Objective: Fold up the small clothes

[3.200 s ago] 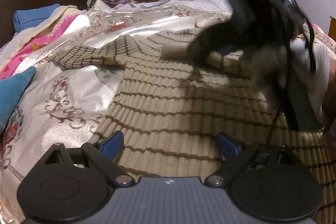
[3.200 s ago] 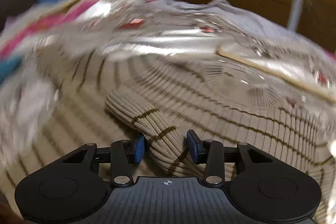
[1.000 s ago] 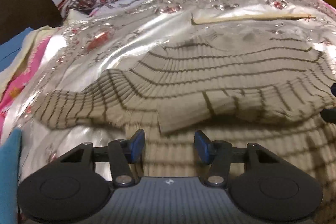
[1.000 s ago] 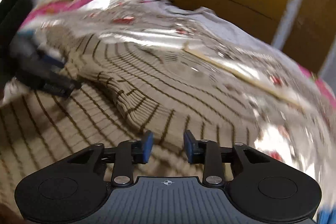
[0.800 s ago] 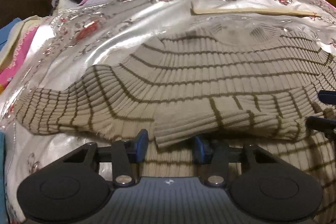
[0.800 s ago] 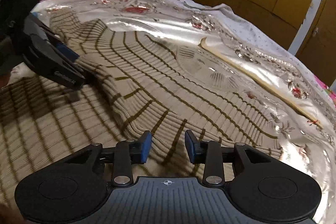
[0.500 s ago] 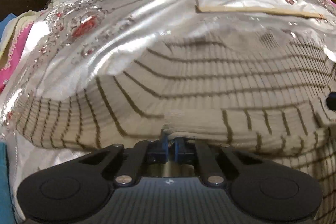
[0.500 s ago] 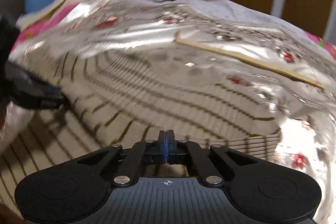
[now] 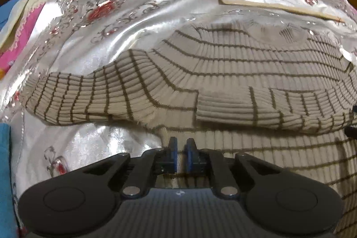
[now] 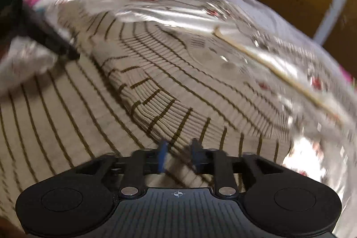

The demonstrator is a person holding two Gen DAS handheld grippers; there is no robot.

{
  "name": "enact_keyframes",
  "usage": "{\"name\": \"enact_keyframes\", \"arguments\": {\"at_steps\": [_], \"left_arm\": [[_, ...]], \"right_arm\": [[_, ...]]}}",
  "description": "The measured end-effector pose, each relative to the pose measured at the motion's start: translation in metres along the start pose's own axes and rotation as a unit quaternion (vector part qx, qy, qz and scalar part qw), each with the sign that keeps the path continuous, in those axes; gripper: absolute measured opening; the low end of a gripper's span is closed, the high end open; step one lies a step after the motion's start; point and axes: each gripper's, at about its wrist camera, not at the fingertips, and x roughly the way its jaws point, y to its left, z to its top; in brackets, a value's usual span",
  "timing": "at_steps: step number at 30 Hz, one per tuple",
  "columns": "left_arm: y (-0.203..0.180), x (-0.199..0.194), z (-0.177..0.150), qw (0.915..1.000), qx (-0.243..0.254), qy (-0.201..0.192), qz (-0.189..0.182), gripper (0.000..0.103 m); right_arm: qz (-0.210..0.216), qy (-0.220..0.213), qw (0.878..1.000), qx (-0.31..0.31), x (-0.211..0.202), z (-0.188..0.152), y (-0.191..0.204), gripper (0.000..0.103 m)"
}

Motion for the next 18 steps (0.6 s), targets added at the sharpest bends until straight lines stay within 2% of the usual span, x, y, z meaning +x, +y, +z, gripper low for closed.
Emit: {"name": "enact_keyframes", "arguments": {"at_steps": [1,2,4,6,7,8,9,10,11,12,15,17,18], "left_arm": [[-0.002,0.001,0.001,0.9999,0.012,0.000,-0.001,0.022],[-0.007,0.003,0.003,0.9995,0.032,-0.004,-0.001,0.028],[-0.017,0.011,0.007,0.9973,0.071,-0.016,0.006,0.039],[-0.026,0.022,0.014,0.9953,0.092,-0.024,0.016,0.042],[-0.030,0.029,0.019,0.9951,0.095,-0.020,0.018,0.041],[-0.031,0.033,0.024,0.9952,0.095,-0.014,0.019,0.038],[-0.030,0.034,0.031,0.9958,0.090,-0.009,0.012,0.032],[-0.027,0.036,0.039,0.9969,0.079,0.001,-0.004,0.017],[-0.024,0.036,0.047,0.9976,0.065,0.012,-0.020,0.012],[-0.020,0.035,0.056,0.9980,0.052,0.014,-0.032,0.012],[-0.006,0.017,0.078,0.9984,0.012,-0.014,-0.053,0.010],[0.004,0.001,0.080,0.9965,-0.018,-0.035,-0.073,0.010],[0.006,-0.005,0.076,0.9963,-0.022,-0.042,-0.072,0.010]], "right_arm": [[-0.001,-0.005,1.000,-0.021,0.004,0.000,0.004,0.046],[0.003,-0.006,0.999,-0.044,0.009,0.001,0.007,0.050],[0.000,0.002,0.996,-0.084,0.023,0.003,0.015,0.049],[-0.015,0.004,0.994,-0.104,0.031,0.003,0.017,0.044],[-0.013,0.007,0.996,-0.090,0.032,0.004,0.014,0.041],[-0.009,0.014,0.998,-0.068,0.034,0.006,0.008,0.023],[-0.007,0.023,0.999,-0.039,0.035,0.009,0.000,0.014],[-0.004,0.027,1.000,-0.013,0.034,0.012,-0.008,0.013],[0.002,0.028,0.999,0.015,0.033,0.015,-0.017,0.010],[0.007,0.026,0.999,0.043,0.031,0.020,-0.027,0.009],[0.019,-0.005,0.991,0.130,0.015,0.035,-0.059,0.009],[0.037,-0.038,0.983,0.175,0.001,0.038,-0.075,0.009],[0.044,-0.048,0.982,0.177,-0.003,0.037,-0.075,0.010]]}}
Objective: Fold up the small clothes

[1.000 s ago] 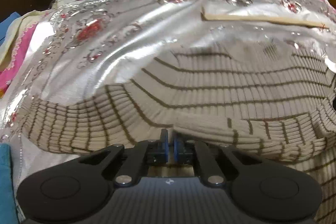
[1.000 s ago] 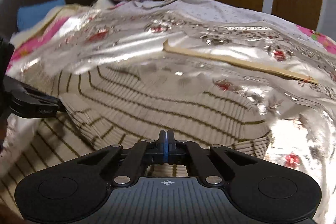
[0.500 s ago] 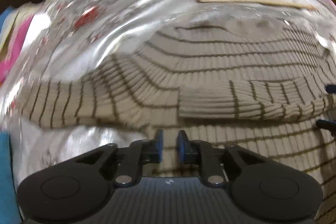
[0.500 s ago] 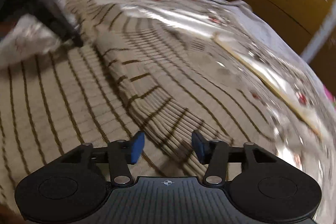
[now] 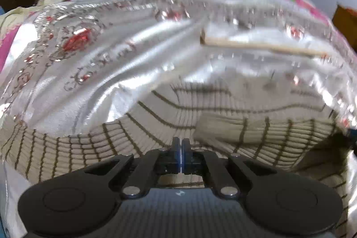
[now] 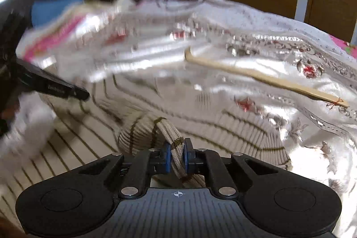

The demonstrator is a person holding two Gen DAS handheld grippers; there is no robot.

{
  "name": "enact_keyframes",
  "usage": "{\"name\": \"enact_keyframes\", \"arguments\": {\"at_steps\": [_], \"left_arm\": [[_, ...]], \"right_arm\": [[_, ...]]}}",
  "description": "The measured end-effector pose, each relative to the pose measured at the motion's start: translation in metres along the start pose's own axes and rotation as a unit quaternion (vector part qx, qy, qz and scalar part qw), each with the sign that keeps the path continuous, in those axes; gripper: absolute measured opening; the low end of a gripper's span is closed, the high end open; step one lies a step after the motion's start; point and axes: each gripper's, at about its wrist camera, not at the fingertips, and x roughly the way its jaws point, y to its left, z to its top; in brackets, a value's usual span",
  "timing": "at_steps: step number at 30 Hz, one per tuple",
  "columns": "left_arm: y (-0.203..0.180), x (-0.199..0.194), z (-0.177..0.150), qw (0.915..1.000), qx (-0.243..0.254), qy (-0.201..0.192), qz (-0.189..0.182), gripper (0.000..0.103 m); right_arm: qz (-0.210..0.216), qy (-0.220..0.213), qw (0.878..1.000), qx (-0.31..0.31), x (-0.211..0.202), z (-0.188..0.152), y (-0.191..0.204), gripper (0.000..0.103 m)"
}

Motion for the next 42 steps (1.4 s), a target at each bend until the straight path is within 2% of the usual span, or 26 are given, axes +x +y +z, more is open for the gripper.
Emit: {"name": "enact_keyframes", "arguments": {"at_steps": [2,4,6,8,12,14,17,21,23,25,26,27,28,30,32,34,36,38,39,42], "left_arm": [[0.002,-0.001,-0.018,0.9999,0.007,0.011,0.010,0.010],[0.002,0.011,-0.041,0.9982,0.019,0.052,0.024,0.010],[0.001,0.020,-0.065,0.9951,0.031,0.087,0.037,0.010],[-0.003,0.011,-0.074,0.9957,0.038,0.075,0.039,0.010],[-0.008,0.002,-0.077,0.9973,0.017,0.066,0.027,0.012],[-0.011,0.000,-0.076,0.9974,0.022,0.061,0.032,0.013],[-0.007,0.001,-0.077,0.9979,0.006,0.058,0.027,0.014],[0.005,-0.006,-0.084,0.9980,-0.013,0.056,0.027,0.015],[0.008,-0.010,-0.088,0.9981,-0.016,0.054,0.026,0.015],[0.010,-0.014,-0.092,0.9982,-0.016,0.052,0.026,0.016],[0.011,-0.016,-0.092,0.9983,-0.015,0.051,0.025,0.016],[0.013,-0.019,-0.093,0.9984,-0.015,0.049,0.026,0.016],[0.014,-0.022,-0.093,0.9985,-0.016,0.046,0.026,0.016],[0.018,-0.029,-0.094,0.9986,-0.019,0.038,0.030,0.017],[0.024,-0.033,-0.095,0.9983,-0.021,0.034,0.043,0.017],[0.030,-0.034,-0.098,0.9974,-0.025,0.037,0.055,0.017],[0.035,-0.034,-0.101,0.9969,-0.031,0.043,0.059,0.017],[0.037,-0.037,-0.101,0.9969,-0.029,0.040,0.061,0.017],[0.036,-0.039,-0.100,0.9972,-0.025,0.036,0.061,0.017],[0.031,-0.037,-0.092,0.9980,-0.016,0.028,0.054,0.018]], "right_arm": [[0.010,0.020,0.999,-0.044,0.004,-0.014,0.008,0.013],[0.027,0.068,0.993,-0.088,0.018,-0.037,0.022,0.014],[0.032,0.092,0.985,-0.139,0.022,-0.061,0.036,0.018],[0.014,0.075,0.980,-0.185,0.018,-0.072,0.050,0.020],[0.028,0.058,0.982,-0.175,0.008,-0.059,0.047,0.033],[0.044,0.049,0.988,-0.139,0.005,-0.044,0.041,0.034],[0.091,0.055,0.993,-0.049,0.018,-0.023,0.027,0.041],[0.094,0.070,0.993,0.032,0.053,-0.010,0.017,0.041],[0.104,0.080,0.987,0.089,0.072,-0.005,0.011,0.042],[0.129,0.087,0.977,0.143,0.085,-0.002,0.005,0.033],[0.139,0.090,0.973,0.162,0.090,0.000,0.006,0.017],[0.141,0.091,0.971,0.170,0.093,0.003,0.010,0.012],[0.137,0.082,0.973,0.167,0.091,0.005,0.016,0.012],[0.125,0.046,0.984,0.116,0.078,0.012,0.041,0.012],[0.111,0.016,0.994,0.017,0.067,0.011,0.076,0.017],[0.125,0.026,0.988,-0.086,0.066,-0.001,0.109,0.017],[0.115,0.038,0.978,-0.168,0.065,-0.020,0.133,0.021],[0.102,0.033,0.976,-0.190,0.056,-0.034,0.136,0.023],[0.104,0.032,0.978,-0.179,0.050,-0.036,0.130,0.026],[0.096,0.022,0.987,-0.126,0.026,-0.034,0.100,0.028]]}}
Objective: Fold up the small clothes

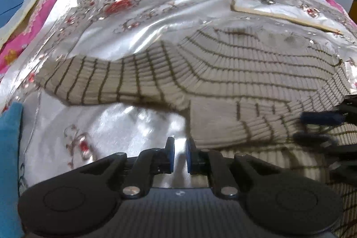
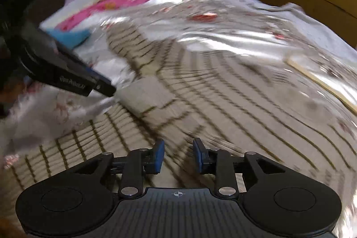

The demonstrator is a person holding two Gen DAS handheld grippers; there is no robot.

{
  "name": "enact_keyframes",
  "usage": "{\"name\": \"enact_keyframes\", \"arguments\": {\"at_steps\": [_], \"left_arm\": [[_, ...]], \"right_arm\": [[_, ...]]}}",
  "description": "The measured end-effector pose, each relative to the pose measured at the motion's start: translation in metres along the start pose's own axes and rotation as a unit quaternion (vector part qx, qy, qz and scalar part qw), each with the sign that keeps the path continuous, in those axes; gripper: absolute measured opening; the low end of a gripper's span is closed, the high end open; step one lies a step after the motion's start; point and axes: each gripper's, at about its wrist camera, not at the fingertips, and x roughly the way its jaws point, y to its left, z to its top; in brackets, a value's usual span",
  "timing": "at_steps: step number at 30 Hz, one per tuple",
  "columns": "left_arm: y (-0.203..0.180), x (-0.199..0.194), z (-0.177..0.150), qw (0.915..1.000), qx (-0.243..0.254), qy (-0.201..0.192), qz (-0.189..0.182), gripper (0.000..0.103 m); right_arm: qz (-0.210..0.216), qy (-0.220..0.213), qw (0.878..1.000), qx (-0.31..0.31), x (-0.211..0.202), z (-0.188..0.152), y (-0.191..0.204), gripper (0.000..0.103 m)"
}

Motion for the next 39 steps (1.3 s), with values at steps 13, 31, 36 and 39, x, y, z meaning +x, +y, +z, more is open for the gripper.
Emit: {"name": "enact_keyframes", "arguments": {"at_steps": [13,31,36,39], "left_arm": [[-0.039,0.039,0.029,0.9991,0.042,0.004,-0.004,0.019],[-0.067,0.045,0.051,0.9947,0.101,-0.019,-0.007,0.019],[-0.060,0.044,0.046,0.9938,0.109,-0.003,-0.019,0.023],[-0.059,0.048,0.046,0.9921,0.122,0.005,-0.029,0.024]], "right_arm": [[-0.173,0.071,0.957,0.223,-0.031,-0.048,-0.137,0.034],[-0.217,0.046,0.967,0.126,-0.069,-0.035,-0.149,0.022],[-0.115,0.065,0.991,-0.017,-0.020,-0.010,-0.113,0.039],[-0.072,0.095,0.992,-0.052,0.008,-0.004,-0.111,0.039]]}}
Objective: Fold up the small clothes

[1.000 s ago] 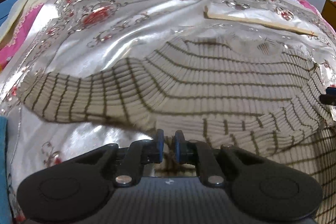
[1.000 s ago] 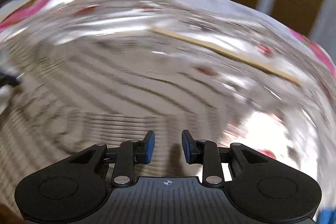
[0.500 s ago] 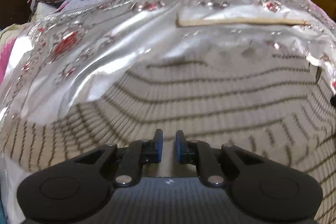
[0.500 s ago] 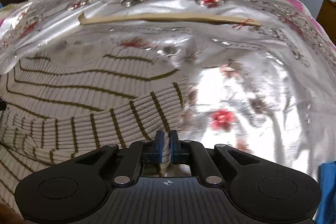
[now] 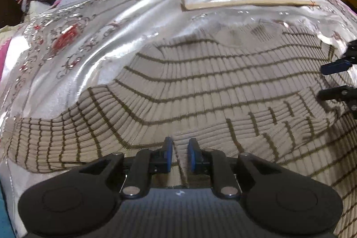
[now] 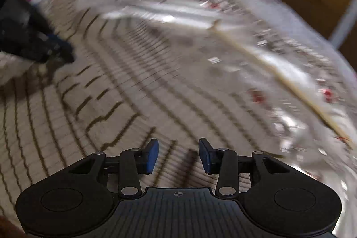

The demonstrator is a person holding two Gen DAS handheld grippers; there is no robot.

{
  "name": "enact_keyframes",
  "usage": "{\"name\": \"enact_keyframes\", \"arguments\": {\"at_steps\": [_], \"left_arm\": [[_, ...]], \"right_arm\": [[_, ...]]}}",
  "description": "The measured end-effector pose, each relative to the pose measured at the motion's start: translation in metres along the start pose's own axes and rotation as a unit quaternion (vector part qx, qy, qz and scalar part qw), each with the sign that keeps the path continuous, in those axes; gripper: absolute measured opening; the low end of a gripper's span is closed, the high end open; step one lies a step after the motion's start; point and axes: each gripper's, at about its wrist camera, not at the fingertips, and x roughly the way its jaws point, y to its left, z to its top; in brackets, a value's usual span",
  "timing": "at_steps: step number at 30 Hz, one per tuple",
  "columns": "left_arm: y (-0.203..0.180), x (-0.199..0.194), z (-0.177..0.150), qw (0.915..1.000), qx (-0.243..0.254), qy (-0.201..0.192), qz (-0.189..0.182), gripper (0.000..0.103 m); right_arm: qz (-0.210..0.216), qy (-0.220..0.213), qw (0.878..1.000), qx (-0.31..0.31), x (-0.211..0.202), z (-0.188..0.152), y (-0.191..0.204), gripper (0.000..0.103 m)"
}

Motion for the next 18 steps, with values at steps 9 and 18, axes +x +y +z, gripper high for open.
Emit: {"name": "enact_keyframes", "arguments": {"at_steps": [9,18], "left_arm": [[0.004,0.012,0.010,0.9993,0.027,0.020,-0.016,0.020],[0.010,0.024,0.033,0.9988,0.018,-0.014,0.043,0.013]], "right_arm": [[0.035,0.035,0.999,0.002,0.008,0.002,0.001,0.005],[-0.028,-0.016,0.995,0.091,-0.005,0.012,-0.029,0.001]]}}
